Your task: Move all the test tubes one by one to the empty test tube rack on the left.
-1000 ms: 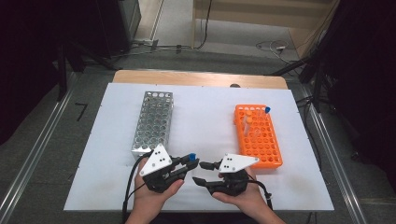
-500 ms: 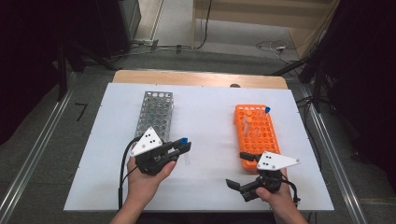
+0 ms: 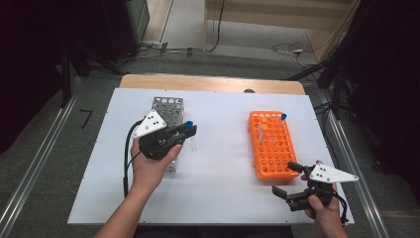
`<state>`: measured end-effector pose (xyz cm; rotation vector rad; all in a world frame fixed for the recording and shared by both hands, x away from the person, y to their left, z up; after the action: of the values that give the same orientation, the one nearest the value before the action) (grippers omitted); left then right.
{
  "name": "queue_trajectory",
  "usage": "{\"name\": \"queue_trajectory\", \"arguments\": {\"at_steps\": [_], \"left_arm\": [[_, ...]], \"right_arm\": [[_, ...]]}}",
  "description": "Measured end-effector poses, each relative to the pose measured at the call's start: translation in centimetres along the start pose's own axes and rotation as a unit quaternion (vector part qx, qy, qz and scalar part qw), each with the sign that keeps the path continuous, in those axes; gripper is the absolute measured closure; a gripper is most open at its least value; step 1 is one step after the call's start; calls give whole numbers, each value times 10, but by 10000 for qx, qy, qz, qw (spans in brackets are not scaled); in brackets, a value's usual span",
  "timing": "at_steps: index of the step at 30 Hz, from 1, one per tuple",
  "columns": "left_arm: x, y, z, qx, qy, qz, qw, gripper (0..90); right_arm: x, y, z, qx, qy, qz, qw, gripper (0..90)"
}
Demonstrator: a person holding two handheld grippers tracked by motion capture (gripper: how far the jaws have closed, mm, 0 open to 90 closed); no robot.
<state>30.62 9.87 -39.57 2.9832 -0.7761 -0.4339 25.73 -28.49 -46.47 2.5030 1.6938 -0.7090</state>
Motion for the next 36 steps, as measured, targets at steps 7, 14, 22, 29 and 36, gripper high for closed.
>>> {"name": "queue_trajectory", "arguments": {"at_steps": [7, 14, 22, 29, 36], "left_arm": [[14, -17, -9, -32, 38, -154, 9999, 770], [29, -32, -20, -128, 83, -286, 9995, 770], [47, -49, -33, -208, 142, -446, 9987, 770], [61, -69, -44, -335, 177, -670, 9970, 770], [76, -85, -58, -455, 256, -828, 9952, 770]], "right_arm": [[-9, 14, 4, 155, 98, 198, 9996, 0], [-12, 20, 8, 184, 144, 258, 9994, 0], [-16, 28, 13, 277, 214, 339, 9988, 0], [-18, 31, 16, 344, 214, 344, 9986, 0], [-18, 32, 17, 348, 206, 357, 9985, 0]]}}
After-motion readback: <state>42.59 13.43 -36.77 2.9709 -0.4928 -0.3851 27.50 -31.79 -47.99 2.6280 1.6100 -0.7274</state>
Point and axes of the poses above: each handheld gripper's, and its own axes: x roughly forward along the jaws, z roughly out of its underside, y roughly to its right, the point moved 4 cm from there along x, roughly forward along the jaws, and after that the axes turned 15 degrees about -z, right-handed, at the moved point
